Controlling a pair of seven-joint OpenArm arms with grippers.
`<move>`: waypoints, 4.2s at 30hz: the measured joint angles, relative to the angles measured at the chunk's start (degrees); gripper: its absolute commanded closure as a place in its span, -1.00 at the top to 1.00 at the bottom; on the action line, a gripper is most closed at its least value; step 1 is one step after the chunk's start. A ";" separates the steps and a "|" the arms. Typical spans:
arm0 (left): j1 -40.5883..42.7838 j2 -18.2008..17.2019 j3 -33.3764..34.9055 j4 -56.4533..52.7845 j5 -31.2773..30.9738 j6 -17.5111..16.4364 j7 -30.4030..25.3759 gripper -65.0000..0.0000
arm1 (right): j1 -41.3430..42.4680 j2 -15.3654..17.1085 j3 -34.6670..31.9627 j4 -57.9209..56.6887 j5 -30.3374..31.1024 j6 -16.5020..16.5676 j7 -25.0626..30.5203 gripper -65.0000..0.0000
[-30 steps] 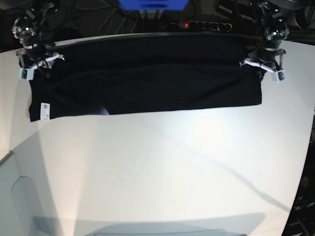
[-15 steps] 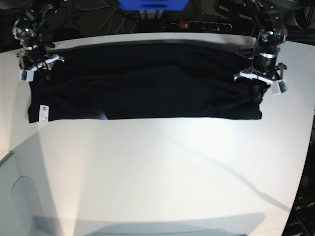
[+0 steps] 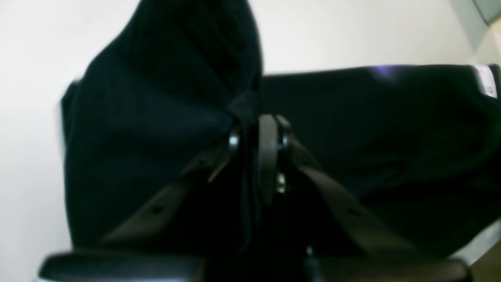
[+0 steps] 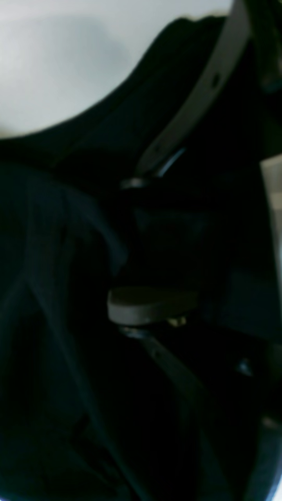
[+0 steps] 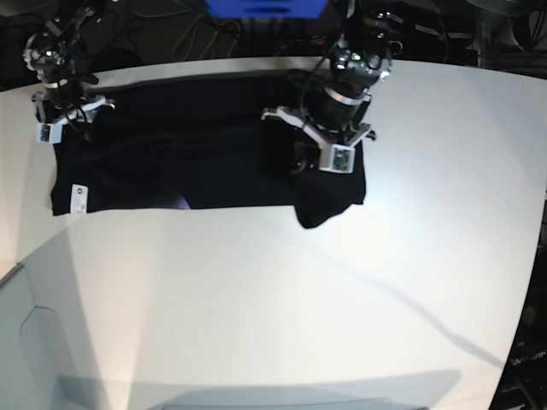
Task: Fold the T-shirt properly
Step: 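Fold the strip end with the left gripper over toward the right gripper, then grasp the other strip end with the right gripper and tuck it flat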
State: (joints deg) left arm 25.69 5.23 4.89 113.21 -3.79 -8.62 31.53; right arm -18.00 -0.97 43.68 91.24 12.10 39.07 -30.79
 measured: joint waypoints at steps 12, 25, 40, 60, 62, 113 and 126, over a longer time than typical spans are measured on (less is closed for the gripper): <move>-6.21 3.21 14.82 -12.13 7.93 3.08 -0.42 -1.00 | 0.04 0.00 -0.04 0.00 -0.04 0.00 -0.02 -0.02; -11.56 1.07 23.41 -16.48 8.24 11.47 -0.42 -1.00 | 0.07 0.00 -0.04 -0.02 -0.02 0.00 0.00 -0.02; -16.59 -2.82 28.61 -19.39 -5.75 11.89 -0.46 -1.00 | 0.20 0.00 -0.04 -0.02 -0.07 0.00 -0.04 -0.02; -17.62 -2.47 28.63 -19.74 -6.01 11.89 -0.42 -0.45 | 0.20 0.00 -0.04 -0.02 -0.04 0.02 -0.04 -0.02; -17.59 -2.36 28.65 -19.65 -5.99 11.91 -0.46 -0.18 | 0.20 0.00 -0.04 -0.02 -0.04 0.00 -0.04 -0.02; -22.38 -28.96 24.63 -3.58 -35.32 12.11 -0.83 0.04 | -0.31 -1.03 -0.09 6.91 -2.47 0.15 -4.87 -0.02; -4.13 -27.45 -19.41 -3.72 -35.60 12.02 -0.04 0.04 | -1.01 -7.78 -5.44 22.08 -2.03 0.17 -5.25 -0.02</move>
State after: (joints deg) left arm 21.56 -22.22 -14.52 109.49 -39.40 3.40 31.48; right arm -19.00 -8.75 38.24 113.32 10.07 39.24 -36.03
